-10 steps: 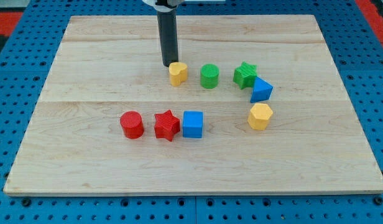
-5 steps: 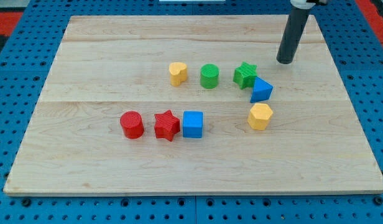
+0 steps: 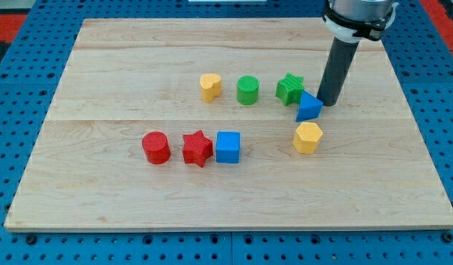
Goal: Move blue triangle in between blue cube and yellow hexagon
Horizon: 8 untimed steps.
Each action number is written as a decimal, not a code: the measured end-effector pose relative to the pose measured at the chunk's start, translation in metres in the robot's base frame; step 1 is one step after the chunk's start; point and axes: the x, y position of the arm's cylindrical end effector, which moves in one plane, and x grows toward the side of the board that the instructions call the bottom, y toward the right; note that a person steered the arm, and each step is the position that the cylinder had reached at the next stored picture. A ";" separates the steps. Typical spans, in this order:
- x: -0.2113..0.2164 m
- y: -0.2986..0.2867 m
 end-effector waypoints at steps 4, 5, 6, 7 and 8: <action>0.052 -0.066; 0.056 -0.067; 0.072 -0.072; 0.081 -0.072; 0.091 -0.066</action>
